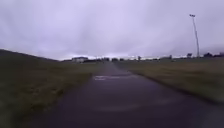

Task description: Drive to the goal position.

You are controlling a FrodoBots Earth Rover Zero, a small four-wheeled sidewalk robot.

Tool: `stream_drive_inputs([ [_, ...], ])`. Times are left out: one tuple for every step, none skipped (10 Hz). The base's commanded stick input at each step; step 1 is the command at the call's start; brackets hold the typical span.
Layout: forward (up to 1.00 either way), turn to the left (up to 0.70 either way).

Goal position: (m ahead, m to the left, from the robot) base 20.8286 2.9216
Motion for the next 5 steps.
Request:
stream_drive_inputs([
  [1.00, 0.00],
  [1.00, 0.00],
  [1.00, 0.00],
  [1.00, 0.00],
  [1.00, 0.00],
])
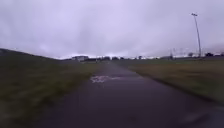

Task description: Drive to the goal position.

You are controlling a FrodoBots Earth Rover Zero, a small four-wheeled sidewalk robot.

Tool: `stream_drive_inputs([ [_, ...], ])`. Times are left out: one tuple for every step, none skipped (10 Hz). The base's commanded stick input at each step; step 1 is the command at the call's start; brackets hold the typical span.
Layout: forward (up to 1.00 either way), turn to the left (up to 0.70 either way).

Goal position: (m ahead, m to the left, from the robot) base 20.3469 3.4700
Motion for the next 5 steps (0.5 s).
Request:
stream_drive_inputs([
  [1.00, 0.00],
  [1.00, 0.00],
  [1.00, 0.00],
  [1.00, 0.00],
  [1.00, 0.00],
])
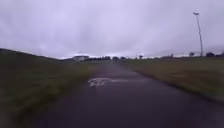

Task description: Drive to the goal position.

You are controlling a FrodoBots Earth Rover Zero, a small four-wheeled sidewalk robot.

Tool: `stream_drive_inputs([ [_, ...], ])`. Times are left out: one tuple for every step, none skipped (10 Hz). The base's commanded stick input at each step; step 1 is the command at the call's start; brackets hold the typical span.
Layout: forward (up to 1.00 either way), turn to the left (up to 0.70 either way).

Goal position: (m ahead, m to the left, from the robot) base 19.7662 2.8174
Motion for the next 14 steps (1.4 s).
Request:
stream_drive_inputs([
  [1.00, 0.00],
  [1.00, -0.02],
  [1.00, -0.06],
  [1.00, -0.09],
  [1.00, -0.14],
  [1.00, -0.19],
  [1.00, -0.37],
  [1.00, -0.39],
  [1.00, -0.22],
  [1.00, -0.08],
  [1.00, 0.00],
  [1.00, 0.00],
  [1.00, 0.00],
  [1.00, 0.00],
])
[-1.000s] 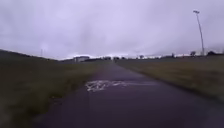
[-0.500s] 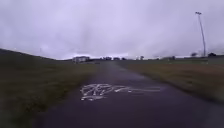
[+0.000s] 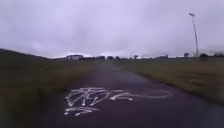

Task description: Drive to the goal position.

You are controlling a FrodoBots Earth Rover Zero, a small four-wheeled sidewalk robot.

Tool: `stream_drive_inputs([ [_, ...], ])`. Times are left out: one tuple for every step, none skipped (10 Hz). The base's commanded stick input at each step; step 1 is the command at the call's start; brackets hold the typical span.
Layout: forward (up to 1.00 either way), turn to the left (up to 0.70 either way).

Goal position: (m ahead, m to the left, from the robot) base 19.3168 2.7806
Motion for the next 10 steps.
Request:
stream_drive_inputs([
  [1.00, 0.00],
  [1.00, 0.00],
  [1.00, 0.00],
  [1.00, 0.00],
  [1.00, 0.00],
  [1.00, 0.00],
  [1.00, 0.00],
  [1.00, 0.00],
  [1.00, 0.00],
  [1.00, 0.00],
])
